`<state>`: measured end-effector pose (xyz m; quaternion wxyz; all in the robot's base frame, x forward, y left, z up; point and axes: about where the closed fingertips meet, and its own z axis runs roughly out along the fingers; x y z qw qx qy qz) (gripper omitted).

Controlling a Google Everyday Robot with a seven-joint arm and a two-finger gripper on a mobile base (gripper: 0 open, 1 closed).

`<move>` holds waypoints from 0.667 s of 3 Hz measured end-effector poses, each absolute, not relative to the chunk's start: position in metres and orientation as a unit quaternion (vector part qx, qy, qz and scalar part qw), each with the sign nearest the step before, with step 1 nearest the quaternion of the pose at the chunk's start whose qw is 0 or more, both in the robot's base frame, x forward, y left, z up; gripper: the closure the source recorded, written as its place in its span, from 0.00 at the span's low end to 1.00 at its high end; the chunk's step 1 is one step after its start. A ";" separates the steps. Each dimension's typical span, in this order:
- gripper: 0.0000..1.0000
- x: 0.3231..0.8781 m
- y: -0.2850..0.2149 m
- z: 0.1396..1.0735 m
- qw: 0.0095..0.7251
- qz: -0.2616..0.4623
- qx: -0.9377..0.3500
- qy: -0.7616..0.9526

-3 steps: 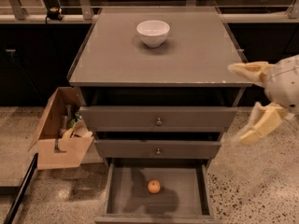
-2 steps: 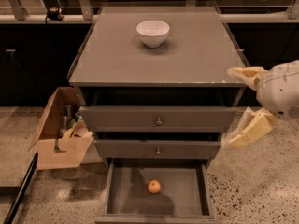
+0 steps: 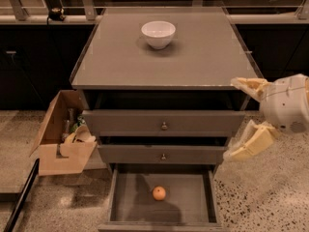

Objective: Pick orange from bottom drawer and place on counter

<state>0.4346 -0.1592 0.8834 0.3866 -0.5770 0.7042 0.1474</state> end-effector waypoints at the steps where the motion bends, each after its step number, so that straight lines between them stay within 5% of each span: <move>1: 0.00 0.432 -0.163 0.833 0.389 0.166 -0.558 0.714; 2: 0.00 0.432 -0.162 0.796 0.386 0.176 -0.541 0.726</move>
Offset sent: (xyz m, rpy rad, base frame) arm -0.0015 -0.0068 -0.1370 0.0917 0.1008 -0.0955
